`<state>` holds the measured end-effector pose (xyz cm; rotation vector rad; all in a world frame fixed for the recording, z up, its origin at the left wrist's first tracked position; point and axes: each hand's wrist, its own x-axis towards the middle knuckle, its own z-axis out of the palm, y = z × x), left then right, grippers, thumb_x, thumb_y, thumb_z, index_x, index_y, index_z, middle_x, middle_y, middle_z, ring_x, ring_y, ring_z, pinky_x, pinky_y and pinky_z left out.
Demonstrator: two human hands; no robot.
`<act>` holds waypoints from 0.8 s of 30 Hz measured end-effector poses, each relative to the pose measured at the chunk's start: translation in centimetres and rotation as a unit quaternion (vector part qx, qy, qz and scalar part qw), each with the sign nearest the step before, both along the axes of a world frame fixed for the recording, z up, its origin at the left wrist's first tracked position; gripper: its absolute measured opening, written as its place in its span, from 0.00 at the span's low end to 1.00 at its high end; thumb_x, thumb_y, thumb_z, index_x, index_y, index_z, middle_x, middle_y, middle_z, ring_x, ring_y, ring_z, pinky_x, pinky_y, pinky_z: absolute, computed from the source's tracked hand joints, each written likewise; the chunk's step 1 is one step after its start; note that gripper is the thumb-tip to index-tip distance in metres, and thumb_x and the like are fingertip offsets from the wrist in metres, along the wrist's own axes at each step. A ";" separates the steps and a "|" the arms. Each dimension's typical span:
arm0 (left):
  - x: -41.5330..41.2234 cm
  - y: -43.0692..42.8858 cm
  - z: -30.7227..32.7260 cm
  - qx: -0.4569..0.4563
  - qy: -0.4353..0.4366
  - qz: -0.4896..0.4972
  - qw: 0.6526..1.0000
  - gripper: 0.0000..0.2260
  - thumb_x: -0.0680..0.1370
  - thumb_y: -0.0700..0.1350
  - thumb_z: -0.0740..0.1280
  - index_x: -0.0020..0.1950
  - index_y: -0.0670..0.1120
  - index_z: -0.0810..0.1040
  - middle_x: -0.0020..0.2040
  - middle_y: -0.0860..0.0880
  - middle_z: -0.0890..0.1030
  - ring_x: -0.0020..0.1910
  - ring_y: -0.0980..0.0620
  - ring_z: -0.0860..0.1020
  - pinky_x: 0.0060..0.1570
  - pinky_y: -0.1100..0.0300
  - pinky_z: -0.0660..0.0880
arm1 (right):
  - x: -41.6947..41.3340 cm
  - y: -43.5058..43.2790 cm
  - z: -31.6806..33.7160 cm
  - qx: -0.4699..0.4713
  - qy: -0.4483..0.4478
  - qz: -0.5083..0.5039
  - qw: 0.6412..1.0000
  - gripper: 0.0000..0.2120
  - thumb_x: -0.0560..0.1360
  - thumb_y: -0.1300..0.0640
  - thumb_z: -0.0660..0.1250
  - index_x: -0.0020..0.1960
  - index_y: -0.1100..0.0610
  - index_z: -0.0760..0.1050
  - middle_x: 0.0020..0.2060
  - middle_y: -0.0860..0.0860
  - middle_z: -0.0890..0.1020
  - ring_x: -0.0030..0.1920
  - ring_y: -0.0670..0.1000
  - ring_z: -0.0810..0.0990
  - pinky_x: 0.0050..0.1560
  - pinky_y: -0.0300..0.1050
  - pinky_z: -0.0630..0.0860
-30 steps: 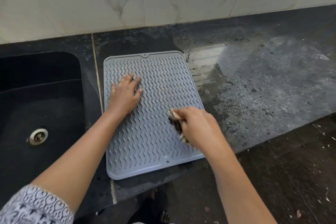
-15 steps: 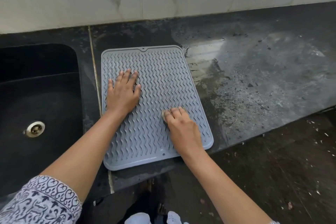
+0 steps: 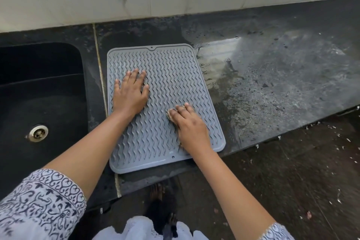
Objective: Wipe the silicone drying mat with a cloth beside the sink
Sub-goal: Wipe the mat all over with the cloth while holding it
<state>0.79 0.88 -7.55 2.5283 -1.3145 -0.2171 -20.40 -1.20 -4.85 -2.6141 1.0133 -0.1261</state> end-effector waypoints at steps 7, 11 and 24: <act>0.0 0.2 -0.1 0.005 0.001 -0.001 1.000 0.24 0.82 0.55 0.50 0.78 0.54 0.54 0.79 0.51 0.52 0.77 0.51 0.49 0.73 0.46 0.40 | -8.4 4.5 3.1 0.048 0.065 0.111 0.991 0.29 0.69 0.69 0.67 0.68 0.52 0.71 0.68 0.50 0.73 0.70 0.54 0.67 0.65 0.48 0.70; 0.0 0.3 -0.2 0.009 0.003 -0.005 1.000 0.24 0.82 0.55 0.49 0.78 0.54 0.53 0.79 0.52 0.52 0.77 0.52 0.48 0.73 0.46 0.40 | -8.8 3.8 5.3 0.068 0.024 0.025 0.997 0.21 0.76 0.62 0.61 0.66 0.48 0.72 0.64 0.45 0.75 0.63 0.50 0.74 0.59 0.45 0.73; -0.2 0.5 -0.5 0.013 -0.008 -0.001 1.000 0.24 0.82 0.55 0.48 0.78 0.54 0.53 0.79 0.52 0.52 0.77 0.51 0.49 0.74 0.45 0.42 | -9.0 6.5 4.3 0.031 0.067 0.028 0.997 0.29 0.67 0.64 0.73 0.66 0.51 0.73 0.64 0.47 0.75 0.66 0.51 0.72 0.61 0.43 0.74</act>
